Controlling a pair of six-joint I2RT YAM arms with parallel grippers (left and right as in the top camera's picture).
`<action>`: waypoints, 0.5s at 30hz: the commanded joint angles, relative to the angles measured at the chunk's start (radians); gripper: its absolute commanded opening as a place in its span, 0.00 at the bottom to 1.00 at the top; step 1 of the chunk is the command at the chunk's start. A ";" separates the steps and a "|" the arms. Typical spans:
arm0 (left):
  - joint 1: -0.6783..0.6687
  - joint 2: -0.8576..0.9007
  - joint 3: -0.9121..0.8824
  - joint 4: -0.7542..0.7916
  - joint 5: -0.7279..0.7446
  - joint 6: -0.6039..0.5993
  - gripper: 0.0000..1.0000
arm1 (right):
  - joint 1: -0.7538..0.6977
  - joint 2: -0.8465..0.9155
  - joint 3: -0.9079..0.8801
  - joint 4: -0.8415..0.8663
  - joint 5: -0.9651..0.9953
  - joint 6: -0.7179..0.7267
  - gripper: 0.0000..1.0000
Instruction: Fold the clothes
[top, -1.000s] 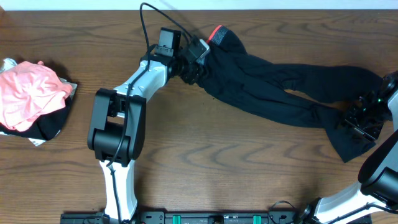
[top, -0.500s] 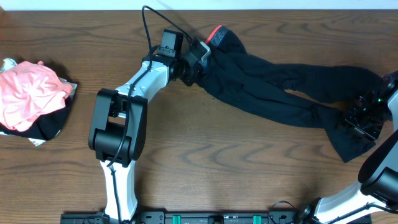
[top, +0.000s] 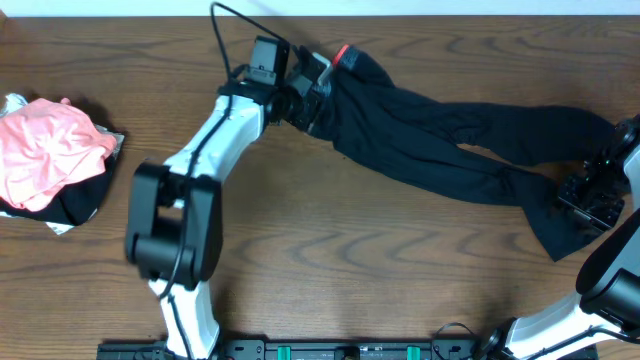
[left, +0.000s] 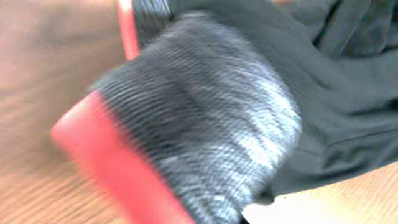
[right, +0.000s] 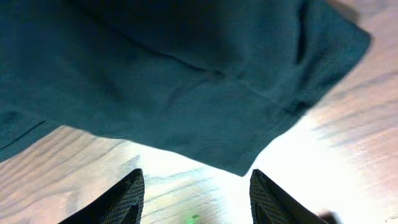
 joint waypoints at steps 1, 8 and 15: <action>0.003 -0.054 0.003 -0.029 -0.080 -0.025 0.06 | 0.009 -0.016 -0.005 0.002 0.048 0.032 0.52; 0.003 -0.055 0.003 -0.111 -0.080 -0.033 0.06 | 0.009 -0.016 -0.097 0.011 0.032 0.059 0.53; 0.003 -0.055 0.003 -0.137 -0.080 -0.032 0.06 | 0.009 -0.016 -0.200 0.084 0.032 0.109 0.53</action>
